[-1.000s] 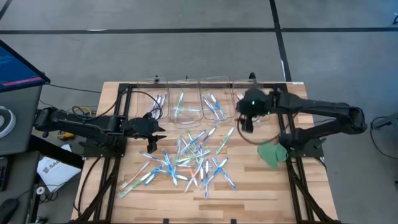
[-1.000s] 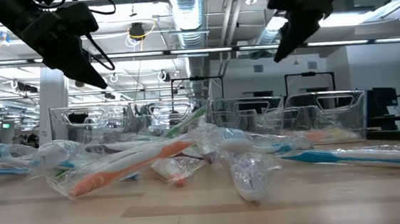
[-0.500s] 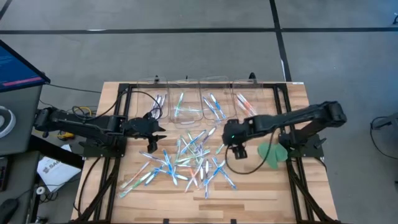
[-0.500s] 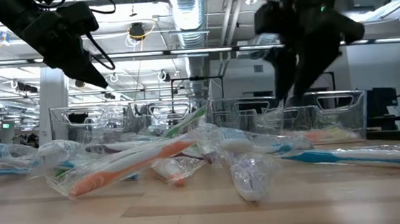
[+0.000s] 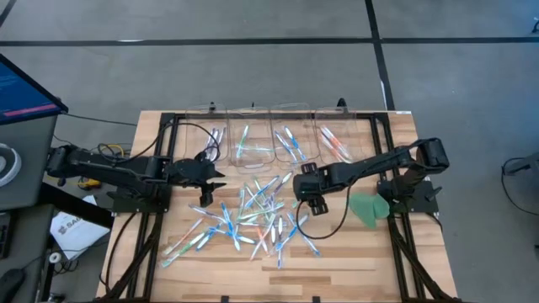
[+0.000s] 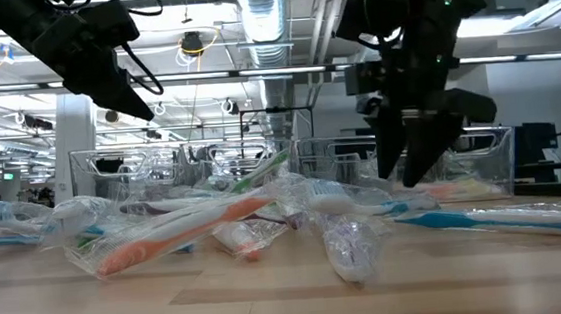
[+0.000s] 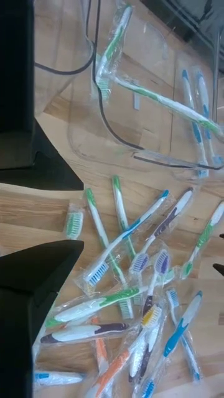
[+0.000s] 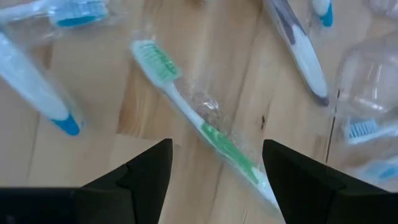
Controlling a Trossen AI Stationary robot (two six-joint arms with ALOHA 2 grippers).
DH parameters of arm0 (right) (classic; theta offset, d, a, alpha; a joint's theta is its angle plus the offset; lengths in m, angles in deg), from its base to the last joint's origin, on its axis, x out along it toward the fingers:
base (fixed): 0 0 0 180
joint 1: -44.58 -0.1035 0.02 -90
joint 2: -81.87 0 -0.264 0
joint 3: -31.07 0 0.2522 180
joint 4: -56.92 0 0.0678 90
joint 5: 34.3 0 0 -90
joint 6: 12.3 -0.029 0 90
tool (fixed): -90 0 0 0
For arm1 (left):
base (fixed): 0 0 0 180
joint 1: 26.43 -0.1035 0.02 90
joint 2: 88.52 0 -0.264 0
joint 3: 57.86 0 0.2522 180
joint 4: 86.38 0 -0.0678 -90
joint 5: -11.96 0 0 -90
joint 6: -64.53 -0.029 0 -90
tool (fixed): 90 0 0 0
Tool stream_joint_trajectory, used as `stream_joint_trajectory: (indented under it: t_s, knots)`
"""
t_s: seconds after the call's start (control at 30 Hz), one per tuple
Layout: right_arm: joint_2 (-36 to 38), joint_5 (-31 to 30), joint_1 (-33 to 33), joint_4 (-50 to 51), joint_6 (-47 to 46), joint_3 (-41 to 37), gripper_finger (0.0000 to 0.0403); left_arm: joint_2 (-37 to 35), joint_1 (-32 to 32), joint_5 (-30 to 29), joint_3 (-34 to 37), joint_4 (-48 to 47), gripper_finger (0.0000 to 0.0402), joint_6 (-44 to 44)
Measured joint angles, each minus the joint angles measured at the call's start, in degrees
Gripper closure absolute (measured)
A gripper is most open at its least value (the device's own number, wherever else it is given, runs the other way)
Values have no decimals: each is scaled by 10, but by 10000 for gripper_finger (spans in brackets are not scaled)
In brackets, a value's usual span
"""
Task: Pick & Place Toothbrushes
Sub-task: Put the green toothbrush into the middle left transparent bin
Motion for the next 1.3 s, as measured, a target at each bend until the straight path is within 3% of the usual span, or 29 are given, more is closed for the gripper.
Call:
stream_joint_trajectory:
  t_s: [0.4, 0.63, 0.8, 0.97, 1.3]
  knots:
    - [-67, 10, 13, -21, 39, 2, 159, 0, 0, 0, 0, 7, 268, 0]
    - [-94, 106, 47, -9, 35, 6, 159, 0, 0, 0, 0, 9, 268, 1]
    - [-90, 124, 53, -12, 16, 5, 166, 0, 0, 0, 0, 10, 268, 1]
    - [-90, 126, 48, -7, 5, 14, 215, 0, 0, 0, 0, 11, 268, 2]
    - [-92, 143, 40, -29, -44, 18, 388, 0, 0, 0, 0, 11, 268, 6]
